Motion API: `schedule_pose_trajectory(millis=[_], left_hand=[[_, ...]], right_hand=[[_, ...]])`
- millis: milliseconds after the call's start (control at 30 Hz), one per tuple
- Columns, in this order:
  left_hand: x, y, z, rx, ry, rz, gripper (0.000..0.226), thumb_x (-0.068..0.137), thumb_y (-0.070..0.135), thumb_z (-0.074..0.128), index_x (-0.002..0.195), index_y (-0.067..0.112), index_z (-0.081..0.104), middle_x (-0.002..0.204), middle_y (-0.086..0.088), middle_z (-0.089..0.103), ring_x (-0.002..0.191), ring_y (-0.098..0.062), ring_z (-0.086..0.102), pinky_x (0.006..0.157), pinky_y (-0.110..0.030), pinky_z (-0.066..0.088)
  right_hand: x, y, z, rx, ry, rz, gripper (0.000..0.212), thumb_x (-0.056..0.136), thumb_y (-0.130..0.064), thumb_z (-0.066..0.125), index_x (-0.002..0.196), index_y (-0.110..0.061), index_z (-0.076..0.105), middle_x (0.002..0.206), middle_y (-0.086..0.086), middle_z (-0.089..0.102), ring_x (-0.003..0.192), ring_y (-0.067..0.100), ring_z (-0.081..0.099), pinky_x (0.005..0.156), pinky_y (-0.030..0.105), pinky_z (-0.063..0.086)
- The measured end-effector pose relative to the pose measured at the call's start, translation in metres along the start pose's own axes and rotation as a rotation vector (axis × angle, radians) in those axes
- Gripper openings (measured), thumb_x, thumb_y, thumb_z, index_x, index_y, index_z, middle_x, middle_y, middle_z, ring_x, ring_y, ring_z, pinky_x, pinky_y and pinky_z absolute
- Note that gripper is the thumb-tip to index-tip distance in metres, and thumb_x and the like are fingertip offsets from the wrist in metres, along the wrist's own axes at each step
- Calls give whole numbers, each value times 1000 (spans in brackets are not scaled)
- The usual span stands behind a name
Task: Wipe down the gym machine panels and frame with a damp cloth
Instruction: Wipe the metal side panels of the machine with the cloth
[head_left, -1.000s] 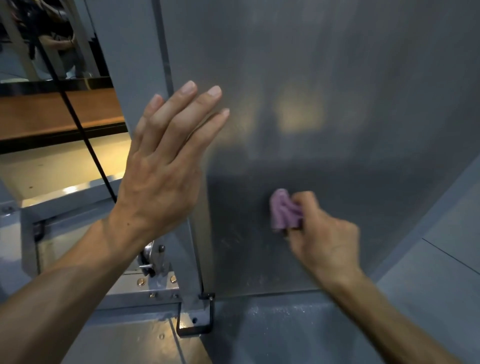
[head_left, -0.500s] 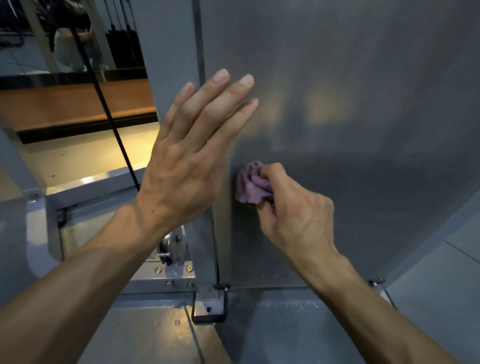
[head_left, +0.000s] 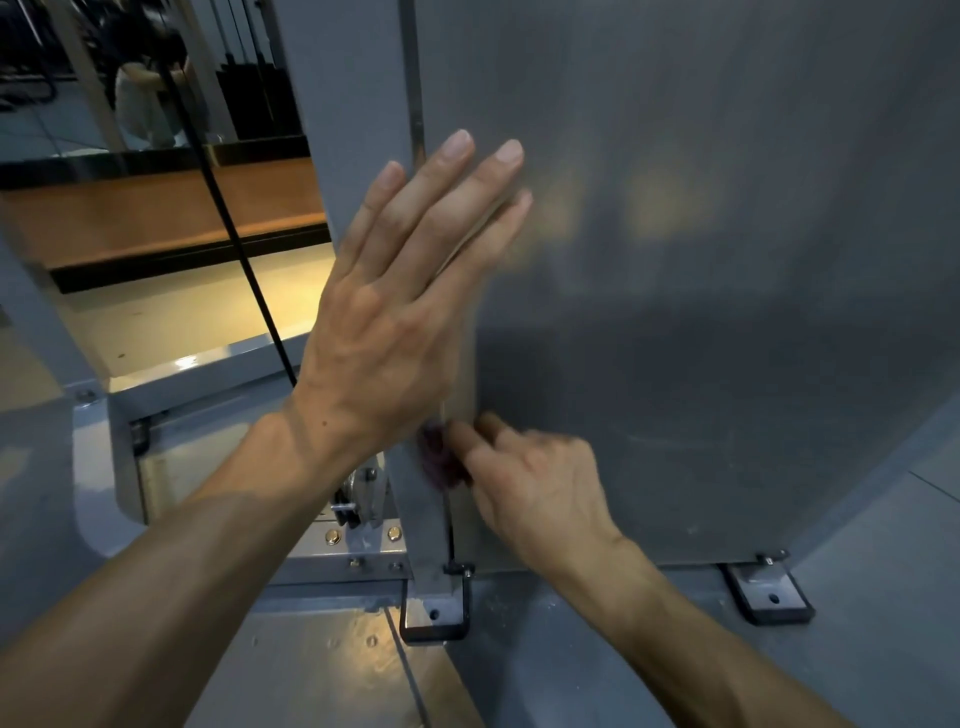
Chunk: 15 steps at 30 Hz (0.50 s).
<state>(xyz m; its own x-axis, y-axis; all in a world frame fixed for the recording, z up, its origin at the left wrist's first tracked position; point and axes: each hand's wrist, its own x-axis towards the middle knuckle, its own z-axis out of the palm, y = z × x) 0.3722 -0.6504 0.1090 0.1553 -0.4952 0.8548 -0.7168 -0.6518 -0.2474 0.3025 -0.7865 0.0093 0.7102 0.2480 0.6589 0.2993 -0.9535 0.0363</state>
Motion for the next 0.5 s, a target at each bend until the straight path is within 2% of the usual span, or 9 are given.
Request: schedule_pose_trajectory(millis=[67,133,200,267,333,400,467,500], left_hand=[[0,0,1,-11,1,0,49,105,-6,33,150,4,51,160,-13,41,152,-34,33,128,-48,18],[1,0,2,-8,9,0,47,106,-5,34,149,4,51,160,-14,42,151,-34,34,128,-48,19],[0,0,3,-2,11,-1,47,106,-5,36,149,4,51,160,-13,41,151,-35,34,128,-48,18],[0,0,3,6,17,-2,49,104,-9,38,150,4,51,160,-13,40,152,-35,33,128,-48,17],[0,2,4,15,28,-6,51,102,-11,40,150,4,51,160,-13,40,151,-35,33,128,-48,17],[0,5,5,12,35,-19,52,101,-13,40,149,4,51,160,-14,41,151,-36,34,127,-51,18],[0,8,7,10,41,-33,54,99,-14,41,149,3,52,159,-15,41,150,-37,33,127,-52,17],[0,10,8,9,45,-41,55,98,-15,41,149,3,52,159,-15,41,150,-37,33,127,-52,16]], right_hand=[[20,3,-15,50,122,67,19,86,-16,67,102,-25,70,72,-1,56,45,21,51,42,23,21],[30,3,-20,78,148,99,20,85,-15,74,103,-24,73,73,-2,58,46,20,51,44,22,21],[22,-1,-13,74,72,108,23,86,-13,70,105,-26,72,71,-2,58,43,20,49,44,22,18],[4,-5,2,76,-39,110,29,83,-13,57,106,-27,67,68,-3,57,38,21,50,41,22,18],[-12,-11,15,84,-188,127,32,76,-17,63,105,-27,55,67,-4,56,38,23,54,37,24,23],[-16,-18,17,95,-354,175,45,77,-15,72,111,-28,47,79,-4,61,52,26,64,43,28,29],[-11,-24,15,132,-453,176,40,94,-15,58,126,-29,38,105,0,63,81,34,70,59,35,34],[-8,-26,14,161,-434,179,38,98,-16,52,130,-29,35,113,1,62,89,37,69,63,37,34]])
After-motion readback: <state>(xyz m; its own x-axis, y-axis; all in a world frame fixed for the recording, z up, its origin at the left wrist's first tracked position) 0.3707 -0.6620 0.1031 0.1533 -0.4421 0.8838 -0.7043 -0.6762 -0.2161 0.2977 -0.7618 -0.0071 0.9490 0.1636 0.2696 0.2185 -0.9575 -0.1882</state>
